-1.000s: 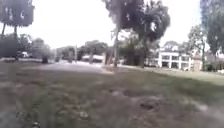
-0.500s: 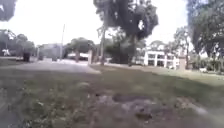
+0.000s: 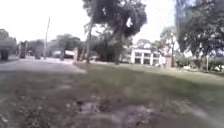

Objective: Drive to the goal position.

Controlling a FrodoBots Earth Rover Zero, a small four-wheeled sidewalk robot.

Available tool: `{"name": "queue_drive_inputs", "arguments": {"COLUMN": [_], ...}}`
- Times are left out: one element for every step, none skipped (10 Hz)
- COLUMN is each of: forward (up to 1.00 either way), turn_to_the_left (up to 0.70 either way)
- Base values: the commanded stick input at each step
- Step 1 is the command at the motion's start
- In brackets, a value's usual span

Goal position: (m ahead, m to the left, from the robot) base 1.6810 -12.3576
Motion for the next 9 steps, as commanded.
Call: {"name": "queue_drive_inputs", "arguments": {"forward": [0.7, 0.7, 0.7, 0.7, 0.7, 0.7, 0.7, 0.7, 0.7], "turn_to_the_left": [0.0, 0.0, 0.0, 0.0, 0.0, 0.0, -0.05, -0.34, -0.35]}}
